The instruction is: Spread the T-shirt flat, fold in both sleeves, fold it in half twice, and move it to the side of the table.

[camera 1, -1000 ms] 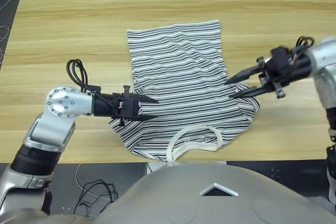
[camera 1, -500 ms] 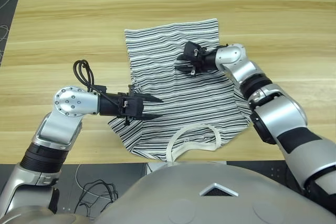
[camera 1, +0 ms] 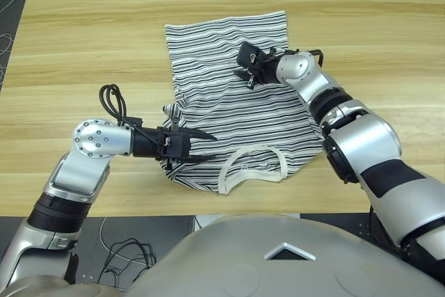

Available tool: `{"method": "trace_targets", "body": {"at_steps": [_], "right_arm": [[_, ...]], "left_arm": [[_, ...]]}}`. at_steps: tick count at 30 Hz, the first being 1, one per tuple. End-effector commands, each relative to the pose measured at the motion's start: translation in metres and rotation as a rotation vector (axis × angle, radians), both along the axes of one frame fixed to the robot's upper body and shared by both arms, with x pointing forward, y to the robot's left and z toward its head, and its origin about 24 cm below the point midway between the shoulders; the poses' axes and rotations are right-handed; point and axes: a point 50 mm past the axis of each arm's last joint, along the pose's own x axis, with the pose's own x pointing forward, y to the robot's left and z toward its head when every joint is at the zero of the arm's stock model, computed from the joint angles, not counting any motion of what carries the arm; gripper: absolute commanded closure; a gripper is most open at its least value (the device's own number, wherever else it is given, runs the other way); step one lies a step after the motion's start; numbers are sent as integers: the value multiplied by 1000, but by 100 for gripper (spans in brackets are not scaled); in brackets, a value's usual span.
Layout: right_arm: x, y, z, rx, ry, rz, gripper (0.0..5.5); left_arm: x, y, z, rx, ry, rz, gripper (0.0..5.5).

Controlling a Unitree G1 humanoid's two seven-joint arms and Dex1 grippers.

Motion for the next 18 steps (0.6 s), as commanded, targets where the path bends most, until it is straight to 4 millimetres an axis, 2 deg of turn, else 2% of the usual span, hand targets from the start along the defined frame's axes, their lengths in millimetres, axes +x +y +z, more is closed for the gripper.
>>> {"method": "trace_targets", "body": {"at_steps": [1,4,7,12,16,18], "right_arm": [[1,-18,8,56,38,103,391],[10,-39,38,163,-54,188,391],[16,-52,67,239,-150,233,391],[15,-60,93,311,-246,256,391],[10,-63,107,332,-295,275,391],[6,-63,112,338,-309,287,391]], "left_arm": [[4,16,12,-28,11,131,352],[0,40,27,-143,30,283,352],[-17,70,29,-229,101,430,352],[-47,117,-6,-194,282,715,352],[-61,132,-30,-134,363,833,352],[-63,137,-40,-109,373,874,352]]}}
